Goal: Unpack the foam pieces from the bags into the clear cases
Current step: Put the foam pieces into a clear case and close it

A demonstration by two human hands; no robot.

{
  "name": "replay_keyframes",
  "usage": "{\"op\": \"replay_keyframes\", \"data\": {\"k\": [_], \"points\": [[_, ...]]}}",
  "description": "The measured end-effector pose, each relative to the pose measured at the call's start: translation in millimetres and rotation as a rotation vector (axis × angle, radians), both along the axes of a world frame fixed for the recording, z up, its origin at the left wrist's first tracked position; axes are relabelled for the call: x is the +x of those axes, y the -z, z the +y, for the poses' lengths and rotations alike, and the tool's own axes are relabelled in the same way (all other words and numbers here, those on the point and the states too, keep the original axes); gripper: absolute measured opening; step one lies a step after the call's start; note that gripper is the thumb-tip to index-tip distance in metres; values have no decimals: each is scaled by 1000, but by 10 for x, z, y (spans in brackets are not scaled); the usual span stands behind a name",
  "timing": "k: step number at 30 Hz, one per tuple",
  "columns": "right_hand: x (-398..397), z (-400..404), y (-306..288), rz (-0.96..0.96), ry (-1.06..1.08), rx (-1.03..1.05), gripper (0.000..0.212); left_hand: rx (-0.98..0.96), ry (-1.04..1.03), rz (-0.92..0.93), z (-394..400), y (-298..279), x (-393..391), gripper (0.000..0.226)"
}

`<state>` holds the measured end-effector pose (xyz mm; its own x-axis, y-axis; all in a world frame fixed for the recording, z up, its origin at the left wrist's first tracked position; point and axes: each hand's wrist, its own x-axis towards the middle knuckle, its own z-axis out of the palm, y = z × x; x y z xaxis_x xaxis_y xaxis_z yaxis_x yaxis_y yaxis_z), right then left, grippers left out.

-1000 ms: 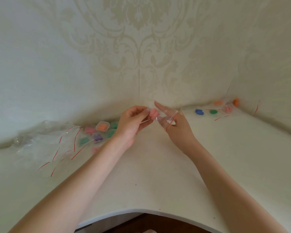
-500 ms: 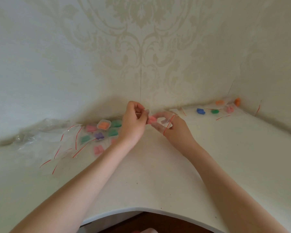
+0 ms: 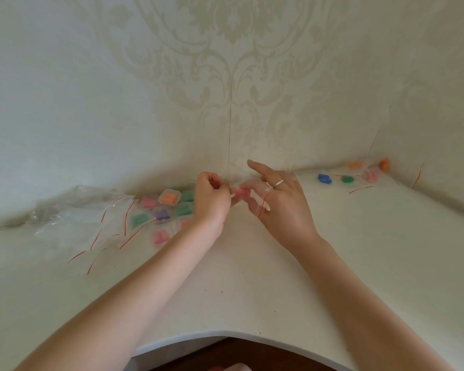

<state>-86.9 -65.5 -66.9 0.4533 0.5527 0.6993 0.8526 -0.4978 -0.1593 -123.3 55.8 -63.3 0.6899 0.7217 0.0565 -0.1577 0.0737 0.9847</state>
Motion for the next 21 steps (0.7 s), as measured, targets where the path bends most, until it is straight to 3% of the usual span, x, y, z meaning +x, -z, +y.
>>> {"op": "replay_keyframes", "data": {"k": [4, 6, 9, 12, 17, 21], "points": [[8, -1, 18, 0, 35, -113, 31, -33, 2, 45, -10, 4, -10, 29], [17, 5, 42, 54, 41, -137, 26, 117, -49, 79, 25, 53, 18, 31], [-2, 3, 17, 331, -41, 24, 8, 430, -113, 82, 94, 98, 45, 34], [-11, 11, -43, 567, -217, 189, 20, 574, -179, 27, 92, 56, 13, 40], [-23, -57, -102, 730, -275, 222, 13, 596, -320, 3, 217, 7, -37, 43], [37, -91, -120, 925, -258, 351, 7, 637, -413, -2, 318, -59, -147, 28]]}}
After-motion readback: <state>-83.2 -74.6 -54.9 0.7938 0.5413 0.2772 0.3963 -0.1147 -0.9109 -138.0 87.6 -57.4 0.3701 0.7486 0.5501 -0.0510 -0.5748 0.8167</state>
